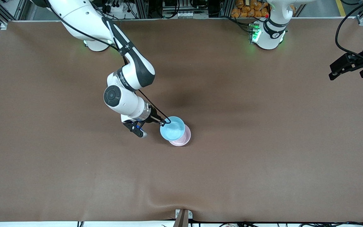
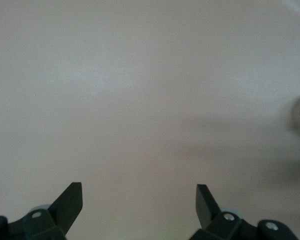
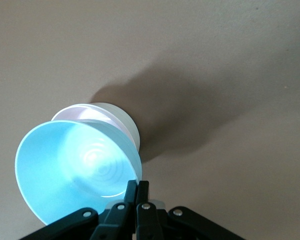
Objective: Stack pink and blue bowls on white bowl
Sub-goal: 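Lower the blue bowl into the pink bowl and open the right gripper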
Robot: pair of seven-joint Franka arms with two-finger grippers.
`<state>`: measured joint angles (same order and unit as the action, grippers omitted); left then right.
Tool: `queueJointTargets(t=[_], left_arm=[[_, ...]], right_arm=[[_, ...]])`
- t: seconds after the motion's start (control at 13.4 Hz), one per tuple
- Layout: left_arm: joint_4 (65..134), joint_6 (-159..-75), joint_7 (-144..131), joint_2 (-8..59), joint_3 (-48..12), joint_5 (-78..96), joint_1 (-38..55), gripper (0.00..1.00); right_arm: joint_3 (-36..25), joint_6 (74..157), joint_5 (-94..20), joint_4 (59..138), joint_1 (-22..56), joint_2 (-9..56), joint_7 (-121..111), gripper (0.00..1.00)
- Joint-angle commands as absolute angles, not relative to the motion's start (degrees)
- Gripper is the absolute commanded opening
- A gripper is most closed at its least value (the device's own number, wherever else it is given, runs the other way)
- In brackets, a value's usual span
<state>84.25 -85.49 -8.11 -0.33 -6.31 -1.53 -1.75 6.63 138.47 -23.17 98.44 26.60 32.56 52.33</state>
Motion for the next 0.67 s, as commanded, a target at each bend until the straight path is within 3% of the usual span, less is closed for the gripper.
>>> queueJointTargets(t=[0.0, 0.6], left_arm=[[83.8, -85.0, -7.3, -0.4, -7.1, -1.5, -1.9, 1.00], [83.8, -85.0, -7.2, -0.3, -7.1, -1.5, -2.0, 1.00]], right_arm=[[5.9, 139.7, -21.6, 96.1, 28.1, 35.0, 55.3, 0.00], [5.8, 141.0, -20.4, 94.0, 29.3, 37.6, 57.8, 0.00]])
